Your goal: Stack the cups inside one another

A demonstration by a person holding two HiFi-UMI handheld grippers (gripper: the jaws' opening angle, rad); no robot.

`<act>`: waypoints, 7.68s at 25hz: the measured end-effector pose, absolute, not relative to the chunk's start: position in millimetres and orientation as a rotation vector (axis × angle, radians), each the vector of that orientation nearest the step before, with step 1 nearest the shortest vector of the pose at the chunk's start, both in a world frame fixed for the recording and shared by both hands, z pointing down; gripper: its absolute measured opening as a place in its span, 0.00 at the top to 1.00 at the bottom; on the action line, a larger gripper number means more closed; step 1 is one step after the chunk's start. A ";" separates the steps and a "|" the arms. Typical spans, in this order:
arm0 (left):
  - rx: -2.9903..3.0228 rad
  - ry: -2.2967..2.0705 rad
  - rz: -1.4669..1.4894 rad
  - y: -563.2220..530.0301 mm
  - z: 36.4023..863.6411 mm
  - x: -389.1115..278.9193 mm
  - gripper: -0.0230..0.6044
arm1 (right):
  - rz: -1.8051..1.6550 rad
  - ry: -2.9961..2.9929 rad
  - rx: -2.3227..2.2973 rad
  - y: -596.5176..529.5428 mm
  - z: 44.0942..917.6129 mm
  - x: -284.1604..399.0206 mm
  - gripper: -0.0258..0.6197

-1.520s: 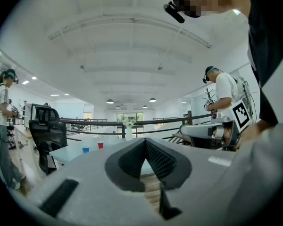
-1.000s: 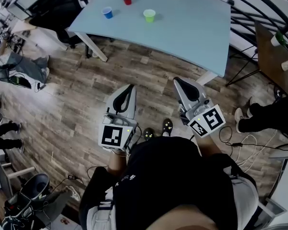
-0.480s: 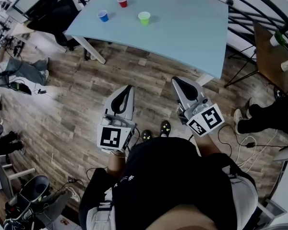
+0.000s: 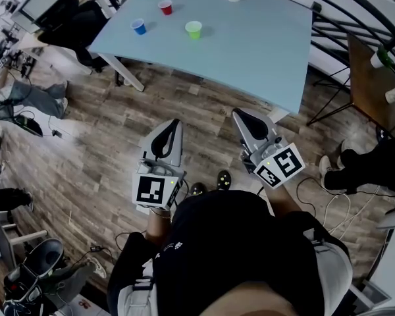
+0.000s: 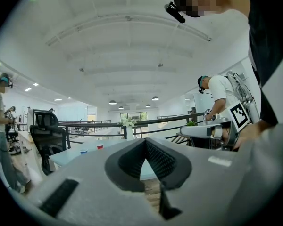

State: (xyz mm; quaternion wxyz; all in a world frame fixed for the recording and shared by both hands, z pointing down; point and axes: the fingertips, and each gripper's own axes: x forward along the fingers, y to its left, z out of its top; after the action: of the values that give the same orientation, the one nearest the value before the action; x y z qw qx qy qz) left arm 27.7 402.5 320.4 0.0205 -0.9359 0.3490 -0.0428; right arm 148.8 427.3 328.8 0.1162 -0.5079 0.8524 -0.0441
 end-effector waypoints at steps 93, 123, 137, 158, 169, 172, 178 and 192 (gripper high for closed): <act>-3.053 0.824 -0.082 45.0 327.2 -68.8 0.98 | -0.148 2.365 -1.851 96.1 339.9 66.9 0.94; -3.029 0.846 -0.144 -69.1 332.5 -57.7 0.98 | -0.193 2.251 -2.083 -25.7 394.7 137.1 0.87; -3.006 0.916 -0.227 -124.7 342.4 -36.2 0.98 | -0.359 2.294 -2.190 -90.2 460.7 176.2 0.60; -2.986 1.022 -0.312 -163.5 360.1 -36.8 0.98 | -0.546 2.403 -2.310 -131.9 537.5 196.7 0.42; -2.969 1.049 -0.330 -168.8 361.1 -47.0 0.98 | -0.544 2.423 -2.318 -139.6 541.9 194.4 0.36; -2.967 1.058 -0.318 -169.9 358.9 -48.9 0.98 | -0.542 2.447 -2.303 -141.0 542.3 188.9 0.36; -2.966 1.072 -0.334 -171.8 360.3 -53.1 0.98 | -0.564 2.471 -2.307 -143.2 549.3 186.4 0.36; -2.957 1.093 -0.335 -177.8 361.6 -61.1 0.98 | -0.536 2.542 -2.286 -150.5 545.3 177.2 0.39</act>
State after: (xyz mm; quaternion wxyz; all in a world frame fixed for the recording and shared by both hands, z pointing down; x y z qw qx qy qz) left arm -61.1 -177.8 361.6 -0.0144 -0.9326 0.3448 -0.1056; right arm 177.2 -150.5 545.3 -0.1587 -0.6523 0.7252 -0.1530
